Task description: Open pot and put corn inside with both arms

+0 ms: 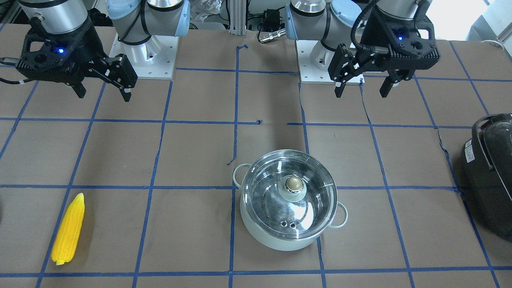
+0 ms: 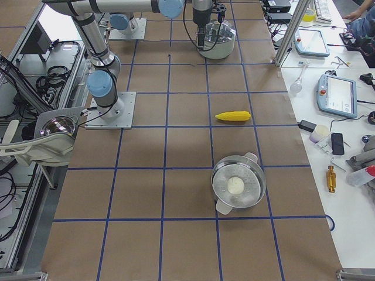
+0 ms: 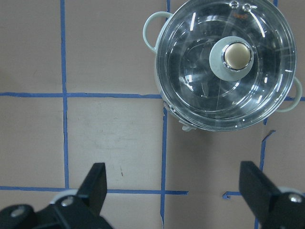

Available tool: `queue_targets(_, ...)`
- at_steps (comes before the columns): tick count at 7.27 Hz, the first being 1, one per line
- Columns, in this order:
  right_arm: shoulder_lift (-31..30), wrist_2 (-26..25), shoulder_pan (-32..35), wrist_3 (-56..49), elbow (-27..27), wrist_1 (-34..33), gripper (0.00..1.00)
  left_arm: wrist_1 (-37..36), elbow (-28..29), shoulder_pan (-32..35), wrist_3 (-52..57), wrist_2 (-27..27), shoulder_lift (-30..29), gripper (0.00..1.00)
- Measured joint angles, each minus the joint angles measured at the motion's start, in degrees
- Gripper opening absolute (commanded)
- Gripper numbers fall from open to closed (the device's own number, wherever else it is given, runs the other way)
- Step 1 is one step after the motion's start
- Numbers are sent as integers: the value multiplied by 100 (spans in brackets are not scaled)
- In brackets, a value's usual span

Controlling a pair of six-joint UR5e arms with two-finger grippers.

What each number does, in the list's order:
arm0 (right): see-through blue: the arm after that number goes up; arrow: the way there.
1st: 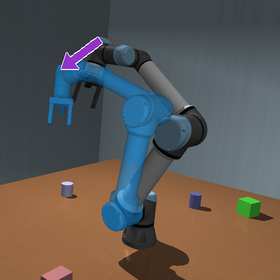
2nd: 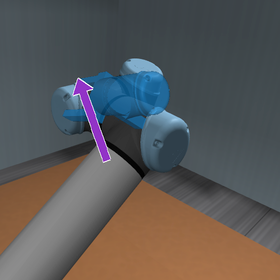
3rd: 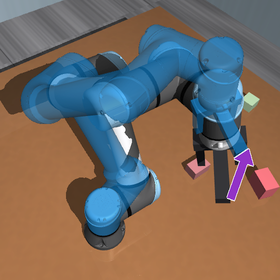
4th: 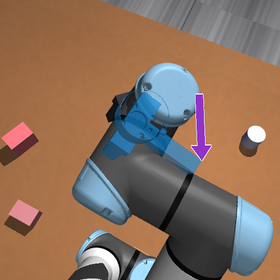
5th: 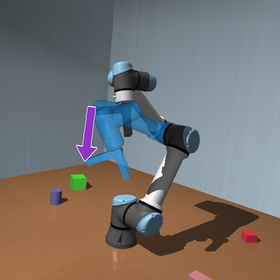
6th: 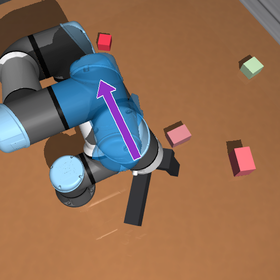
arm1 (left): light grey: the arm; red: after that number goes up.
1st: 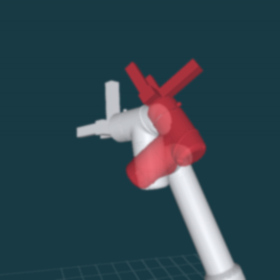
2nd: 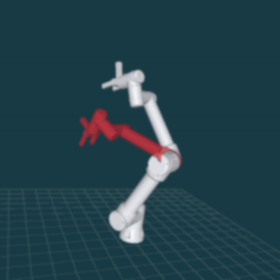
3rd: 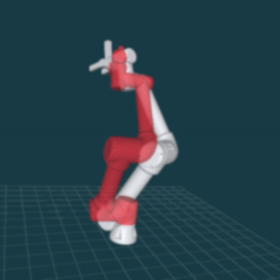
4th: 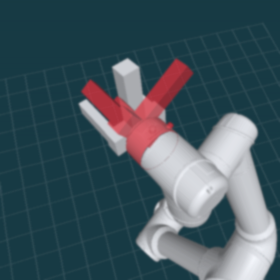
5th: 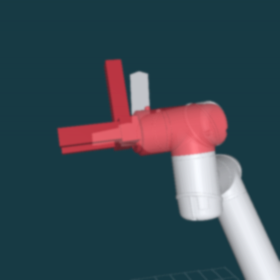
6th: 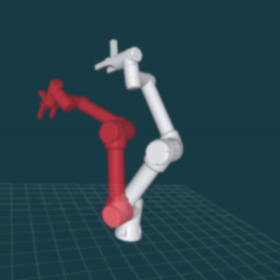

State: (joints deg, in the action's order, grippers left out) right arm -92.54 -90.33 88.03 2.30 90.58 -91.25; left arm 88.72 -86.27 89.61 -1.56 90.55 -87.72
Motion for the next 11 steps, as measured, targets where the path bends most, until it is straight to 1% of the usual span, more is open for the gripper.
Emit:
queue_targets(2,1,0,0,12,6,0,100,-7,-62,13,-37,-13,72,100)
queue_targets(5,-1,-2,3,16,22,10,100,-53,-63,26,-42,-228,172,100)
queue_targets(8,1,-2,2,16,22,3,100,-513,42,-12,24,-446,221,100)
queue_targets(11,-1,-6,-5,16,21,2,100,-593,36,-504,320,-482,0,100)
